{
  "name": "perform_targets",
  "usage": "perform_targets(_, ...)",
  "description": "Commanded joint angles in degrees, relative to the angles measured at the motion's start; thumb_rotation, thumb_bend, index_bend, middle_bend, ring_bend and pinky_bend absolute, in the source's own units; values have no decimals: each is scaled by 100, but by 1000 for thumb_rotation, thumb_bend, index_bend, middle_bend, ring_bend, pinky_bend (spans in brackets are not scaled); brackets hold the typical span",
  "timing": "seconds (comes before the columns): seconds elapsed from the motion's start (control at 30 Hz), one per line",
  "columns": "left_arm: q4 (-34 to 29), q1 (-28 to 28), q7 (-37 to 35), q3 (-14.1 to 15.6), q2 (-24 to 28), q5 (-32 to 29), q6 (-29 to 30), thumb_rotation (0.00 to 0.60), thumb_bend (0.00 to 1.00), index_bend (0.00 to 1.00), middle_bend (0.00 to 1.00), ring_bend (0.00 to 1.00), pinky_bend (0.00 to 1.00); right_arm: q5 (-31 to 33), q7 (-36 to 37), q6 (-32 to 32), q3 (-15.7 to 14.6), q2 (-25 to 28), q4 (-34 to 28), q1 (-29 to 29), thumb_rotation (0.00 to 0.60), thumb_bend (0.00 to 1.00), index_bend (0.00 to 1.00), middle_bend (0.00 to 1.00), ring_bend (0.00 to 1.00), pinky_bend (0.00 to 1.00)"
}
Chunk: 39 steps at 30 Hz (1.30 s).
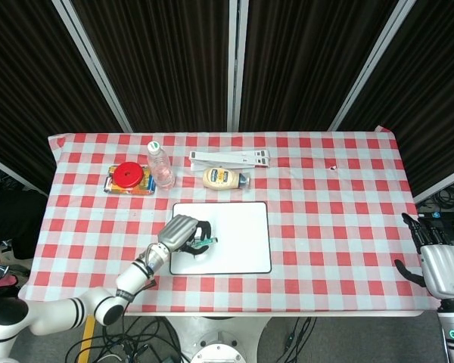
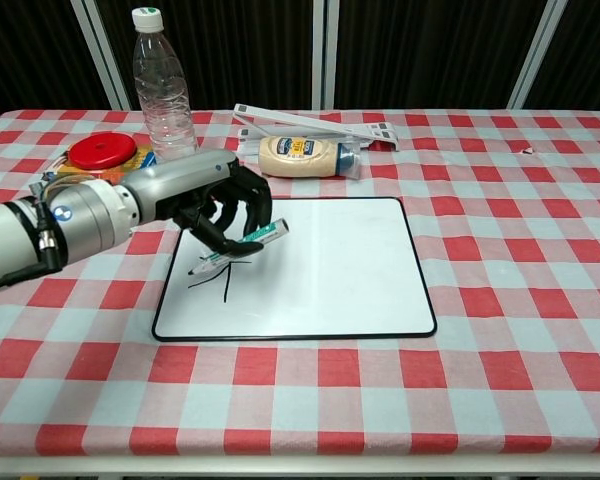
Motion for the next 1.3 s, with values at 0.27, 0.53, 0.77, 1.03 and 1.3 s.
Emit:
perform_targets(0.27,732,-496,-20,-395,-572,-170,-473,600,442,587,586,680,924,82,-67,-104,41,-5,-1,58,600,156,54,190,140,230)
perform_targets(0.53,1233,-641,-221,-499,-812,-236,-655,600,442,587,585,678,924,118,-154,-187,72,-2,-41,125,600,156,55,190,141,230)
perform_targets(0.77,1343,-648,-329,-462,-866,-224,-726,600,442,588,585,678,924,138,-177,-189,67,-2,-63,121,600,157,54,189,141,230)
perform_targets(1.03,1369,-779,-449,-569,-1111,-306,-874,600,444,587,586,678,924,96,-132,-116,57,24,-68,93,600,156,57,190,140,230)
perform_targets(1.3,1184,-1044,-448,-775,-1399,-372,-1027,600,450,587,585,678,923,99,-43,-12,78,65,-46,44,600,156,61,189,140,230)
